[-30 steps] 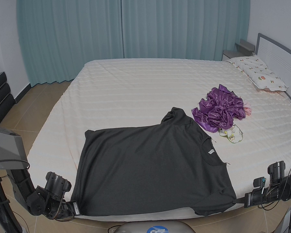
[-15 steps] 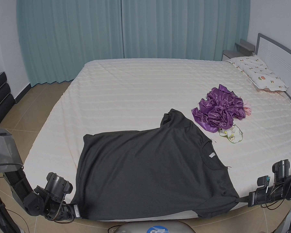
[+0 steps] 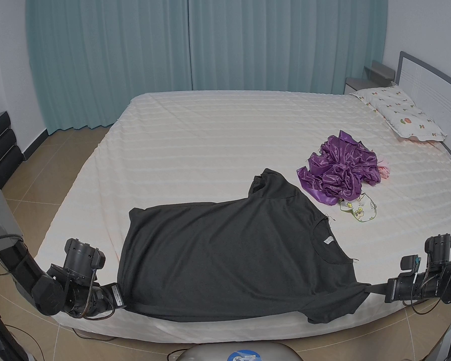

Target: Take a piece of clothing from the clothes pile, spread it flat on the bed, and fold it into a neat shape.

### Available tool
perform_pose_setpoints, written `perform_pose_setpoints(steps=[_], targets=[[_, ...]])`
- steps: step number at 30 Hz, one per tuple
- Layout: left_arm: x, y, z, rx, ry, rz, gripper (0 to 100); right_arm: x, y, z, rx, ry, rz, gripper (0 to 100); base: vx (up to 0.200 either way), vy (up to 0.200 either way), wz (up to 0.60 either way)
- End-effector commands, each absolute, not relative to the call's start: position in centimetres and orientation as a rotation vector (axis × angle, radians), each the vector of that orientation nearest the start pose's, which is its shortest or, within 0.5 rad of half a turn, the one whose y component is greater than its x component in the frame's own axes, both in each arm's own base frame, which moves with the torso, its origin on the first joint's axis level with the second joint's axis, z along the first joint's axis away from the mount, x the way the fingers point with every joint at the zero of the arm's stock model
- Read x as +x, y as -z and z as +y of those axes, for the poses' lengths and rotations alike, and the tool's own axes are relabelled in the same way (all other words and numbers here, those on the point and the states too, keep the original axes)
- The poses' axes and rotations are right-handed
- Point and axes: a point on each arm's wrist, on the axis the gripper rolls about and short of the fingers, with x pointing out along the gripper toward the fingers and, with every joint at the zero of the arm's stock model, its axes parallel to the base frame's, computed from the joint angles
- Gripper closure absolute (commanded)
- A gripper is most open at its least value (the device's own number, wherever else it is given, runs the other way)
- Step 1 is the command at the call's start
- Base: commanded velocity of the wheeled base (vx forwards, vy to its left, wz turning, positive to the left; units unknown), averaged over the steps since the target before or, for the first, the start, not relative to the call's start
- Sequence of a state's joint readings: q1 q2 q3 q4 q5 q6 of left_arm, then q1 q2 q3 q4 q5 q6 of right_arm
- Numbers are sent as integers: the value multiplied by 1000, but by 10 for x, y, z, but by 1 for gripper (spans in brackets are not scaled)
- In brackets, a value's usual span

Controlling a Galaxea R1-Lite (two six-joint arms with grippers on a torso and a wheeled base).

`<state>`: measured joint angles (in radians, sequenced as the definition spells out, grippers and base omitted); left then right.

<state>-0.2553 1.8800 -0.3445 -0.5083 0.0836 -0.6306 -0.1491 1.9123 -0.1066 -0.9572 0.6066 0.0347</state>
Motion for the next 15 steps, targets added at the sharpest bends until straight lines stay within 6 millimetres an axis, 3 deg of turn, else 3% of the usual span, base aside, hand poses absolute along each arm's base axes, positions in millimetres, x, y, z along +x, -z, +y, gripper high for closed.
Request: perform_pose_setpoints(steps=[1,15], targets=[[226,-34,-56,-415,-155,972,100,205,-26,-17,337,-420,769,100,0,0,0],[229,-57,-51,-444,-160,864,100,217,-38,-13,317,-449,707,100,0,0,0]])
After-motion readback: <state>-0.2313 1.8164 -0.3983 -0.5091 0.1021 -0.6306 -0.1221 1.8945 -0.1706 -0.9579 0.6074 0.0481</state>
